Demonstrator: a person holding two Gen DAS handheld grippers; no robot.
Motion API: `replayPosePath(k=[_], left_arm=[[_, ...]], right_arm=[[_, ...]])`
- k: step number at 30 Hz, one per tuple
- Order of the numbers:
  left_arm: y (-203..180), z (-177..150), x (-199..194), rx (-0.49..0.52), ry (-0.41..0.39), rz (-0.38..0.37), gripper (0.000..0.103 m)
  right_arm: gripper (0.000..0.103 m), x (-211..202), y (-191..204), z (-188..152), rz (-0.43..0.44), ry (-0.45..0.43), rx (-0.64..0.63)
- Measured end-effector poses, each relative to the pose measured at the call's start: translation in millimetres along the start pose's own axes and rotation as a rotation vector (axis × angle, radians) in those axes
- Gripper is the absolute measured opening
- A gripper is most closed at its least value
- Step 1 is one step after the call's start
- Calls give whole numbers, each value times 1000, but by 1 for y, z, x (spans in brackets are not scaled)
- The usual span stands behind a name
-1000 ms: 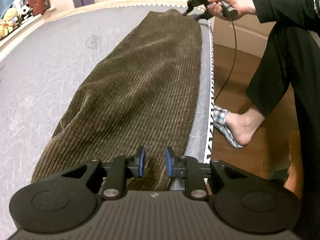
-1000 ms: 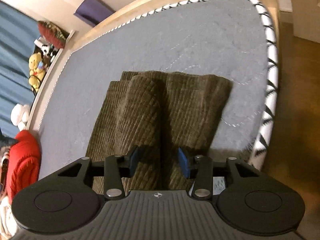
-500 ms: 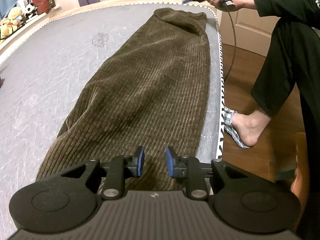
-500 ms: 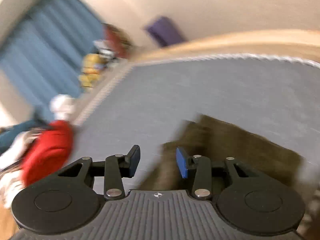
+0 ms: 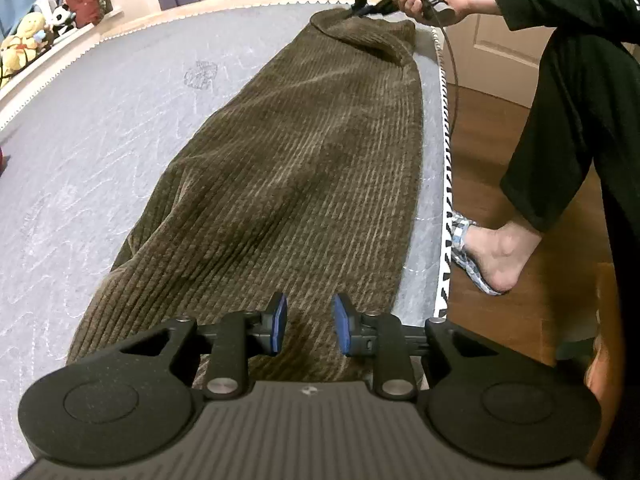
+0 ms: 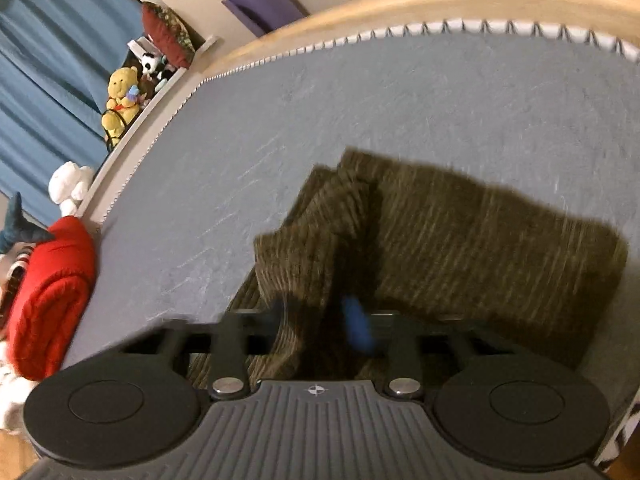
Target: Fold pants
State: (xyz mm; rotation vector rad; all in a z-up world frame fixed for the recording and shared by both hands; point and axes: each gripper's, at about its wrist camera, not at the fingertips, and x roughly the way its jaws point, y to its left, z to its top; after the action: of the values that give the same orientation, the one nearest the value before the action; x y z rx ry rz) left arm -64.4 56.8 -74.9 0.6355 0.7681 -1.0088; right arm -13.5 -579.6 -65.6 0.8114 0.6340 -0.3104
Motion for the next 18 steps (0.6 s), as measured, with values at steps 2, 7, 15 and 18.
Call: replayPosePath(k=[2, 7, 15, 18], left_arm=[[-3, -1, 0, 12, 3, -3, 29], [-6, 1, 4, 49, 10, 3, 29], [-8, 15, 8, 67, 11, -27, 32], [-10, 12, 13, 66, 41, -33, 43]], right_arm=[[11, -18, 1, 7, 17, -71, -11], [11, -70, -19, 18, -47, -208, -39], [7, -87, -75, -7, -393, -56, 100], [0, -103, -63, -5, -546, -144, 74]])
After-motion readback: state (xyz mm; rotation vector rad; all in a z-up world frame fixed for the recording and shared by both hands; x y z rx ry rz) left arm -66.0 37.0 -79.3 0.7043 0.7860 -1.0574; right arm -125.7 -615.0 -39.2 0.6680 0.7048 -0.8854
